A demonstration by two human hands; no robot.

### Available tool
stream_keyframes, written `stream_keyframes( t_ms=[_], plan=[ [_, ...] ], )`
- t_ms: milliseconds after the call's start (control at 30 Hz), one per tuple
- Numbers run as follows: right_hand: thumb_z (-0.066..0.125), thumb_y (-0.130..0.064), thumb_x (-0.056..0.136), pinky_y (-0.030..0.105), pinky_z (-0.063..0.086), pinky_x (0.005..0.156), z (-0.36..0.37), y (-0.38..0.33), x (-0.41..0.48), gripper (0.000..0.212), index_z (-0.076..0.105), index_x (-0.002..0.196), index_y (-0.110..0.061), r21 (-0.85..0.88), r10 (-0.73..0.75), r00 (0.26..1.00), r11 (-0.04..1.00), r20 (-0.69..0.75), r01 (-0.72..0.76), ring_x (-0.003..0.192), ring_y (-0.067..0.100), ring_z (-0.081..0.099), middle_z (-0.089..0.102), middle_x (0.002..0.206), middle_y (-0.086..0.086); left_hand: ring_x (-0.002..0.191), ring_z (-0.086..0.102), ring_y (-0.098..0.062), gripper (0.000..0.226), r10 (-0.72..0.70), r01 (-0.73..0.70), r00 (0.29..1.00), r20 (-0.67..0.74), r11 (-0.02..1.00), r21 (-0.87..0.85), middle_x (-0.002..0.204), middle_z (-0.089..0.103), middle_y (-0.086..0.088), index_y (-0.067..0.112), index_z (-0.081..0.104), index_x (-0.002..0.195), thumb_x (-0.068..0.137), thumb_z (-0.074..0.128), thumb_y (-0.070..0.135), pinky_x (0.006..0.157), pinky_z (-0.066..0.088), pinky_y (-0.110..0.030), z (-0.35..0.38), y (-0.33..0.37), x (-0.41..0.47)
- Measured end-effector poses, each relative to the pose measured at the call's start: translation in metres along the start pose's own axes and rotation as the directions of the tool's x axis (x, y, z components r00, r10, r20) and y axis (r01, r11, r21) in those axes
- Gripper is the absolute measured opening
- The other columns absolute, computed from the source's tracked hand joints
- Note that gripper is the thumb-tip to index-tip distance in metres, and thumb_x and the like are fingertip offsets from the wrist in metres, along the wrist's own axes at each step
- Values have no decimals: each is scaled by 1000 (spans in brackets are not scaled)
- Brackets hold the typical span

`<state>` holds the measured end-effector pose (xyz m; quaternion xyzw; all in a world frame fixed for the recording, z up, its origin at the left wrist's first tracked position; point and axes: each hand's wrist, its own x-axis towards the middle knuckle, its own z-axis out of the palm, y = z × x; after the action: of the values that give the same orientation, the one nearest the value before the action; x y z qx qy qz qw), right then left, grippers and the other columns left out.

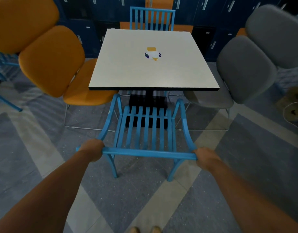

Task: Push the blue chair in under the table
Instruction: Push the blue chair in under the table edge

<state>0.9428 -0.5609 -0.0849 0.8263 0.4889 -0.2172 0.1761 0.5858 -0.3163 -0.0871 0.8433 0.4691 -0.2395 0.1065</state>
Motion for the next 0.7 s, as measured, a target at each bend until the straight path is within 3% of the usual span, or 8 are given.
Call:
stream_keyframes(
  t_ms=[200,367,467,600,700],
  plan=[
    [47,-19,89,41,49,98,2,-4,-2,36,59,122,-27,-13,52,999,999,-13,-52,114,26,60,63,122,4,105,64,-18,34,-52,55,998,-39,995,82,114,67,2,28,63,123,91,54,21,94,52,-35,3,9,-3],
    [52,-28,88,54,30,108,-3,-21,-10,41,55,129,-28,-9,166,986,986,-4,-166,124,27,47,51,132,4,103,63,-20,30,101,-100,994,-37,994,40,108,68,1,27,65,115,87,58,34,90,53,-38,-5,55,-13],
    [59,-32,85,55,29,108,-6,-50,-10,47,50,132,-27,27,84,994,996,-72,-83,128,27,44,46,136,3,101,64,-22,29,197,-197,979,-44,980,3,108,68,-2,23,64,117,91,54,32,89,54,-39,-2,103,-15],
    [56,-17,87,59,26,109,-4,-102,-8,46,48,131,-24,136,-93,992,985,-90,104,126,28,45,51,132,3,106,63,-26,30,245,-242,968,-47,968,62,115,67,-6,21,60,124,96,48,22,92,52,-42,3,133,-13],
    [49,-3,87,54,32,101,-3,-114,-5,45,49,127,-24,95,-84,993,991,-88,92,117,28,50,58,122,4,106,62,-26,30,245,-241,967,-63,968,71,115,67,-6,21,59,124,97,46,20,94,52,-42,7,131,-11]
  ],
)
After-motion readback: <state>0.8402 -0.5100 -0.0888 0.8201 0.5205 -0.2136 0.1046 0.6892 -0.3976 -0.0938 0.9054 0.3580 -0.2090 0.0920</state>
